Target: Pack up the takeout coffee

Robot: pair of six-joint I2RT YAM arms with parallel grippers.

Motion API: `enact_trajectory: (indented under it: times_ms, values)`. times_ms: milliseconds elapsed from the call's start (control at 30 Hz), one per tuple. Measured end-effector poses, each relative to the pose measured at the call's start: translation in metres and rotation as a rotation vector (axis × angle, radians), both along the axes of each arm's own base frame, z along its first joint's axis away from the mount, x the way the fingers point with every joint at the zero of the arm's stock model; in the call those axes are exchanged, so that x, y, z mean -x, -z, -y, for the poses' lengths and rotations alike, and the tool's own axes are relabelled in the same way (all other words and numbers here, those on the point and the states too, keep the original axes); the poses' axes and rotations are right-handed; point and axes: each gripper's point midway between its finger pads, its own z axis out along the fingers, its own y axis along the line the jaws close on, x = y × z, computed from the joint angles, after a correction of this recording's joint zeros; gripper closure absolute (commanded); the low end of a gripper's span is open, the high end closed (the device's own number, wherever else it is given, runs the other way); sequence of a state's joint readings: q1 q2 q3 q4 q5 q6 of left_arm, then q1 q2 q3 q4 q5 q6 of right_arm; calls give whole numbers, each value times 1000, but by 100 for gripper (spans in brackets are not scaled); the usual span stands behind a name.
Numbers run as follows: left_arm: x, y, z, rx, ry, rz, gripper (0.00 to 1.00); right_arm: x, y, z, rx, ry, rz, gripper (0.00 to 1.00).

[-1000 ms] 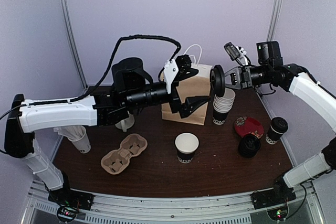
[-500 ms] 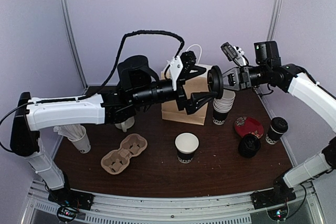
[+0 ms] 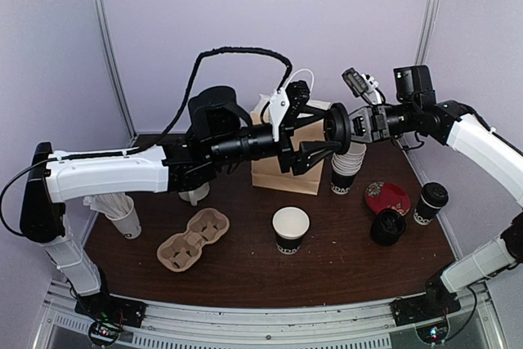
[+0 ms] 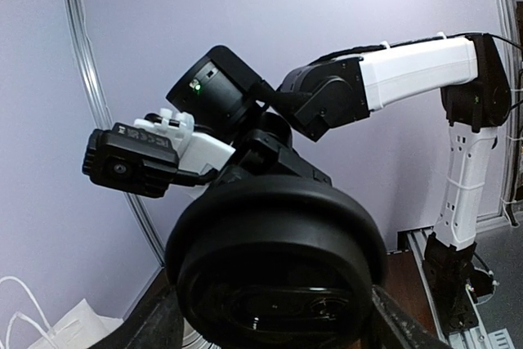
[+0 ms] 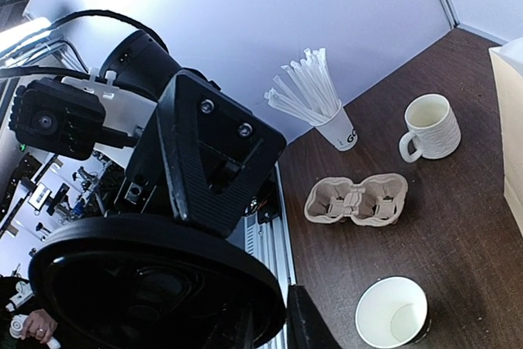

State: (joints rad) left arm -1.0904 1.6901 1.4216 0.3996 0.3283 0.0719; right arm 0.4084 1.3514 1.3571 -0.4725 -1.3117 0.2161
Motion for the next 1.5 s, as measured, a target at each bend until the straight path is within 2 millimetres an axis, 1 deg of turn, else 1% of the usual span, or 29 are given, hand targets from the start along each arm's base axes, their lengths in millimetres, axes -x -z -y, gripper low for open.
enact_trajectory:
  times_ms: [33,100,200,300,367,467,567,667,800,933,1067,1167,1233,1300,1500]
  values:
    - [0,0,0,-1,-1,-2,29,0,1,0,2,1,-4,66]
    - [-1,1,0,-5,-7,-4,29,-1,3,0,5,3,-1,55]
    - [-3,1,0,-11,-18,-9,29,-2,7,2,20,14,3,44]
    - [-5,5,-3,-43,-34,-21,29,-11,19,15,66,64,17,41]
    - [-4,9,-8,-85,-44,-34,29,-23,30,30,123,135,30,40]
    - [0,15,-22,-165,-64,-52,29,-37,48,54,234,243,68,40]
    - [4,26,-38,-259,-84,-80,29,-43,64,72,360,326,124,39]
    - [6,46,-51,-385,-106,-128,29,-43,80,88,471,384,170,36]
    - [7,87,-66,-583,-138,-205,30,-40,98,102,567,413,190,35]
    - [3,129,-72,-768,-166,-274,31,-36,114,106,608,402,173,35]
    - [-5,167,-70,-918,-190,-323,30,-30,134,104,609,377,117,34]
    - [-11,186,-66,-987,-208,-342,29,-26,152,102,611,357,53,34]
    - [-15,195,-63,-1026,-217,-350,29,-24,160,101,610,345,22,34]
    - [-18,202,-62,-1062,-228,-357,29,-25,163,99,604,341,5,34]
    - [-26,213,-58,-1115,-251,-362,28,-28,160,96,581,342,9,34]
